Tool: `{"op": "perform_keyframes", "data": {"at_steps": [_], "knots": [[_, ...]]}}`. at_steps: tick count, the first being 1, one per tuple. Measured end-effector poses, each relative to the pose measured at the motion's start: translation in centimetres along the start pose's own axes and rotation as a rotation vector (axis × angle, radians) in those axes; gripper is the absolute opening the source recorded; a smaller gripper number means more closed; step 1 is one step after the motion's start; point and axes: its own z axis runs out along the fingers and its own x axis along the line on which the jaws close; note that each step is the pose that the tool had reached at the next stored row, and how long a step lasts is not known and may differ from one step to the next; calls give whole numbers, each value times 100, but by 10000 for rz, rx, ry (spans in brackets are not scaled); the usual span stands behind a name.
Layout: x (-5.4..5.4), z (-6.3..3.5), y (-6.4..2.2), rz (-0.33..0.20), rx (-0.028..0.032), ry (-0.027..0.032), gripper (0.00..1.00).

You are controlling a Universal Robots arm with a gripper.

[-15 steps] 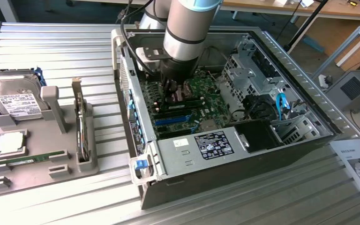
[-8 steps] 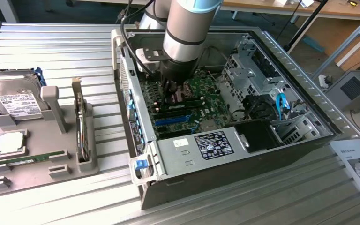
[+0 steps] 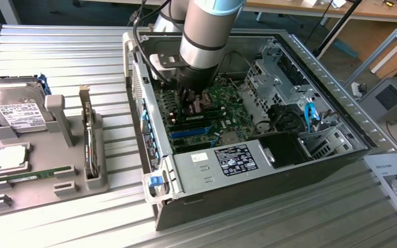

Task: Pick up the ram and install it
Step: 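Press down the ram until it locks into place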

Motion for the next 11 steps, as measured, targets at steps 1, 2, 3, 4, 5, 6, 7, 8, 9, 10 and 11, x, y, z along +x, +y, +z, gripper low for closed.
{"op": "perform_keyframes", "data": {"at_steps": [1, 2, 3, 4, 5, 6, 7, 8, 9, 10, 11], "knots": [[0, 2, 0, 0, -1, 1, 11], [0, 4, 0, 1, 0, 0, 11], [0, 7, 0, 0, 0, -1, 11], [1, 10, 0, 0, -1, 1, 11], [1, 15, 0, 0, -2, 2, 11], [1, 16, 1, 0, -2, 4, 11], [1, 16, 0, 1, -2, 3, 11], [1, 17, 0, 0, -1, 1, 11], [1, 18, 0, 0, 0, 0, 11], [1, 18, 0, 0, 0, 0, 11], [1, 18, 0, 0, 0, 0, 11]]}}
